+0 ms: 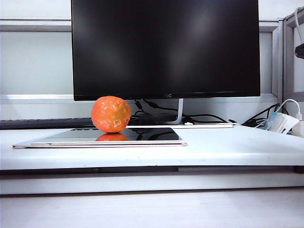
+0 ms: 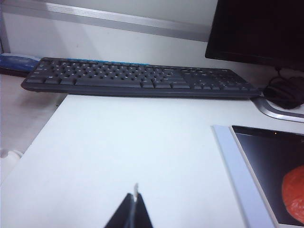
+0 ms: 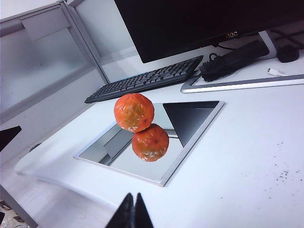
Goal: Place the orange on the center of the mirror.
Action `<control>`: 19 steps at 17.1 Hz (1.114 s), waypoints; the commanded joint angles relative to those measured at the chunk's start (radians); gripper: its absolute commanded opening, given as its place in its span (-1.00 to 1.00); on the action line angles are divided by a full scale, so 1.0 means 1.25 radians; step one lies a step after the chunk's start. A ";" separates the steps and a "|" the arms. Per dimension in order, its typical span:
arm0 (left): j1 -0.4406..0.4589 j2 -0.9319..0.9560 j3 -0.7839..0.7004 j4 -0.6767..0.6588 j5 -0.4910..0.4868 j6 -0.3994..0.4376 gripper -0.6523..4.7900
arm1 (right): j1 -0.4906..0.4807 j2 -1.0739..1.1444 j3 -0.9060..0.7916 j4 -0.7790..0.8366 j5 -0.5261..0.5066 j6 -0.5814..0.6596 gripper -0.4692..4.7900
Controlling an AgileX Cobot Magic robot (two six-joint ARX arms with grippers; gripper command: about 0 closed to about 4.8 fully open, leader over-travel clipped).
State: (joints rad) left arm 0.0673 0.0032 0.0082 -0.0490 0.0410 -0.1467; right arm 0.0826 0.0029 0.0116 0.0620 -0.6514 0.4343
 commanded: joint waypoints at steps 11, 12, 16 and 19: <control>0.001 0.000 0.001 0.004 0.001 0.006 -0.78 | 0.000 0.000 -0.005 0.011 -0.001 0.003 -0.82; 0.001 0.000 0.001 0.004 0.001 0.006 -0.78 | 0.000 0.000 -0.005 0.011 -0.002 0.003 -0.82; 0.001 0.000 0.001 0.004 0.001 0.006 -0.78 | -0.001 0.000 -0.005 0.009 0.007 -0.074 -0.82; 0.001 0.000 0.001 0.004 0.001 0.006 -0.78 | 0.000 0.000 -0.005 0.010 0.135 -0.156 -0.82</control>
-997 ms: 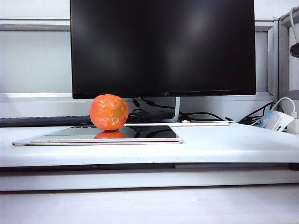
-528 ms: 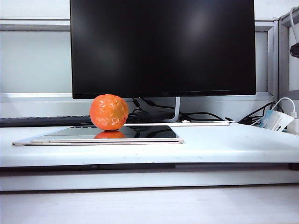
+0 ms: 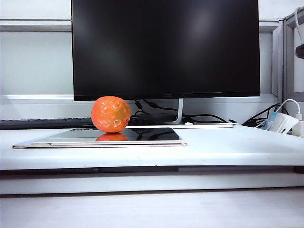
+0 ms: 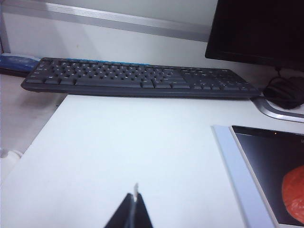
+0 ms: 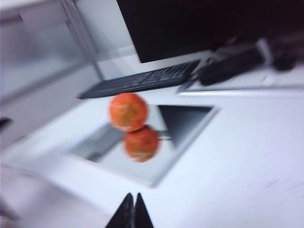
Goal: Place the orange on the center of the mirror.
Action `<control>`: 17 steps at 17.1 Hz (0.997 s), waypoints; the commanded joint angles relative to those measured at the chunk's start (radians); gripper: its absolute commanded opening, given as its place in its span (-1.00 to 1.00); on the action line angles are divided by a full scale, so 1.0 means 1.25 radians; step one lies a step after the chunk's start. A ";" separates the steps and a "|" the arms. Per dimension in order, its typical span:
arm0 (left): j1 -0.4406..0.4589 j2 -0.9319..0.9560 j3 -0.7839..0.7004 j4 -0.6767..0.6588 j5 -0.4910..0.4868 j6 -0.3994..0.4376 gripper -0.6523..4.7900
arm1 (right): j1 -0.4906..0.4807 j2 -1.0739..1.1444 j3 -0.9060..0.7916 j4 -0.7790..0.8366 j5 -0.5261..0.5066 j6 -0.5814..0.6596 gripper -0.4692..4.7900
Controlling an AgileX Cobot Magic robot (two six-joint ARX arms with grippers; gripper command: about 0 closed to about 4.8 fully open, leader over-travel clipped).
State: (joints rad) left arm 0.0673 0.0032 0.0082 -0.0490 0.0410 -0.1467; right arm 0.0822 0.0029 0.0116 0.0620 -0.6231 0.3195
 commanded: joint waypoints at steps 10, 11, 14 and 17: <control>0.001 0.000 0.001 0.004 0.001 0.006 -0.78 | 0.000 0.000 -0.005 -0.064 0.464 -0.167 -0.82; 0.001 0.000 0.001 0.004 0.001 0.006 -0.78 | 0.000 0.000 -0.005 -0.074 0.465 -0.172 -0.82; 0.001 0.000 0.001 0.004 0.001 0.006 -0.78 | 0.000 0.000 -0.005 -0.095 0.485 -0.176 -0.82; 0.001 0.000 0.001 0.004 0.001 0.007 -0.78 | 0.000 0.000 -0.005 -0.095 0.485 -0.182 -0.82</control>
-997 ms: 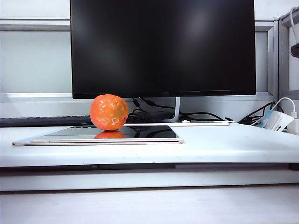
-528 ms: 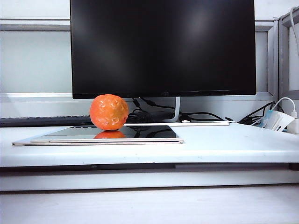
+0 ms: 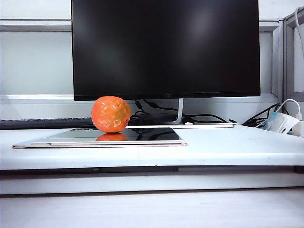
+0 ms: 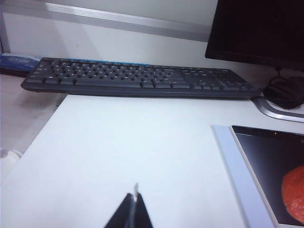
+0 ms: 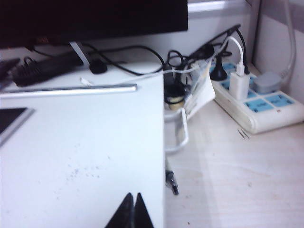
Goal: Place the orange on the center of the mirror.
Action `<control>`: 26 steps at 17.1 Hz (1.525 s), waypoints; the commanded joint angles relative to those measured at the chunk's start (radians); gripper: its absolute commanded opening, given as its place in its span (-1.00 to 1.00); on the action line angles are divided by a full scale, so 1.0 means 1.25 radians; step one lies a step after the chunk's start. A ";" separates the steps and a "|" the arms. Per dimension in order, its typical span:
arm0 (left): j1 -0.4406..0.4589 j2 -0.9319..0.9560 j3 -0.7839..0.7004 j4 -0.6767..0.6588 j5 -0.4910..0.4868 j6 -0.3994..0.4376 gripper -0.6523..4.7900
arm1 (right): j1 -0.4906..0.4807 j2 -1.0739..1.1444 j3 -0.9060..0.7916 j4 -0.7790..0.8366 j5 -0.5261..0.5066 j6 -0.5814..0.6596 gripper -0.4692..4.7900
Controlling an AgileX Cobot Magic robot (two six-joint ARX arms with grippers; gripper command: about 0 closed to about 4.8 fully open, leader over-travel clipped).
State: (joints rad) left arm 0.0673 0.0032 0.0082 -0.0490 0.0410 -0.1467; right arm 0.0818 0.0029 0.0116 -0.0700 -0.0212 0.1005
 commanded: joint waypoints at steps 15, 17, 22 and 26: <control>0.001 0.000 0.001 0.004 0.001 0.006 -0.78 | 0.001 0.000 -0.005 0.011 0.018 -0.006 -0.82; 0.001 0.000 0.001 0.004 0.001 0.006 -0.78 | 0.001 0.000 -0.005 0.011 0.018 -0.006 -0.82; 0.001 0.000 0.001 0.004 0.001 0.006 -0.78 | 0.001 0.000 -0.005 0.011 0.018 -0.006 -0.82; 0.001 0.000 0.001 0.004 0.001 0.006 -0.78 | 0.001 0.000 -0.005 0.011 0.018 -0.006 -0.82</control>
